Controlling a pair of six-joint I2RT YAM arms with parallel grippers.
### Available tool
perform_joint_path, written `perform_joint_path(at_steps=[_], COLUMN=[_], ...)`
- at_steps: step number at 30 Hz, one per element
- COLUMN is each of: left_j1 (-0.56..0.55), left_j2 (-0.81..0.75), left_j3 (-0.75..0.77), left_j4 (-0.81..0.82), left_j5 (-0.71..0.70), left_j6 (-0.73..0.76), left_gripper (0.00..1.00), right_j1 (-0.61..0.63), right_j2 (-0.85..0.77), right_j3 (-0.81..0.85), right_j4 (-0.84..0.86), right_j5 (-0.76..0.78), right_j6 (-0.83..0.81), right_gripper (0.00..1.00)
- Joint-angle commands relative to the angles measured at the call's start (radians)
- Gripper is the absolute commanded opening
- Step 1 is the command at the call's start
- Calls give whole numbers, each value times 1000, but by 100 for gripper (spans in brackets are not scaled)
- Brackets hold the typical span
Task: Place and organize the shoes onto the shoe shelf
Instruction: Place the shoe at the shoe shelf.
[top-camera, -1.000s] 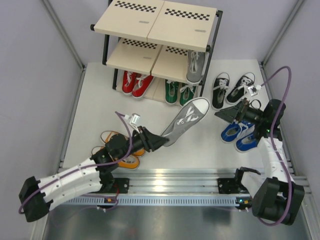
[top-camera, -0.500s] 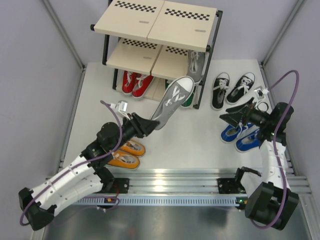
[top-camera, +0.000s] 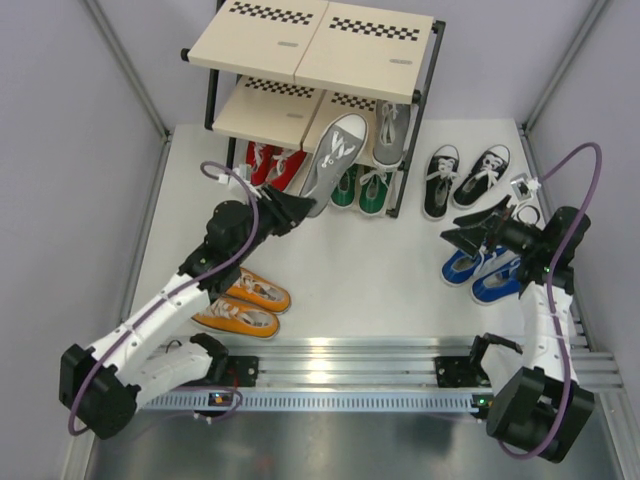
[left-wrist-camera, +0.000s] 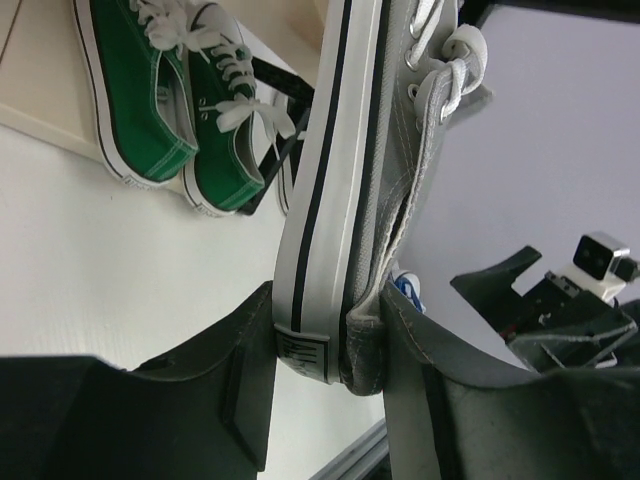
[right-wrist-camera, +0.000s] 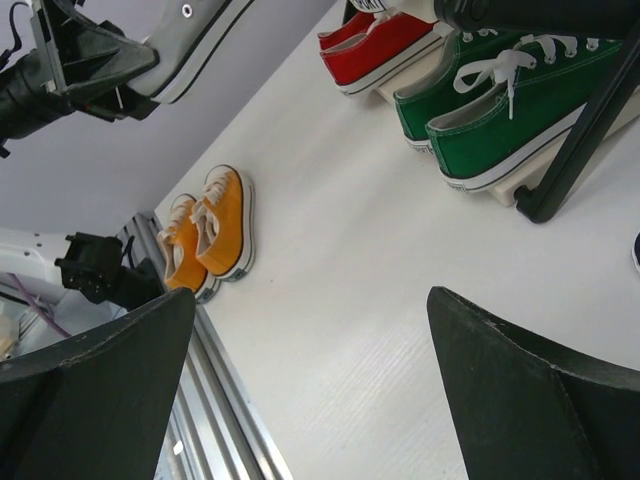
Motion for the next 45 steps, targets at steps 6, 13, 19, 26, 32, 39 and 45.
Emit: perform_joint_path(at_steps=[6, 13, 19, 26, 32, 39, 45], left_j1=[58, 59, 58, 55, 35, 22, 12], left_j2=[207, 448, 579, 712, 774, 771, 737], left_j3=[261, 466, 590, 720, 786, 771, 742], left_j4=[246, 157, 125, 111, 62, 53, 53], left_j5=[12, -42, -112, -111, -124, -114, -109], left_j6=[-90, -144, -204, -285, -285, -288, -290], left_gripper=[0, 0, 0, 0, 0, 0, 0], right_j1=[-18, -21, -21, -21, -20, -21, -21], right_j2=[-24, -39, -42, -55, -61, -70, -68], right_j3=[2, -2, -5, -14, -25, -24, -25], right_j4=[22, 20, 26, 48, 71, 71, 71], right_j5=[-18, -16, -16, -15, -13, -9, -4], right_j6=[-30, -30, -20, 0, 20, 20, 22], right_gripper=[99, 99, 99, 99, 99, 99, 99])
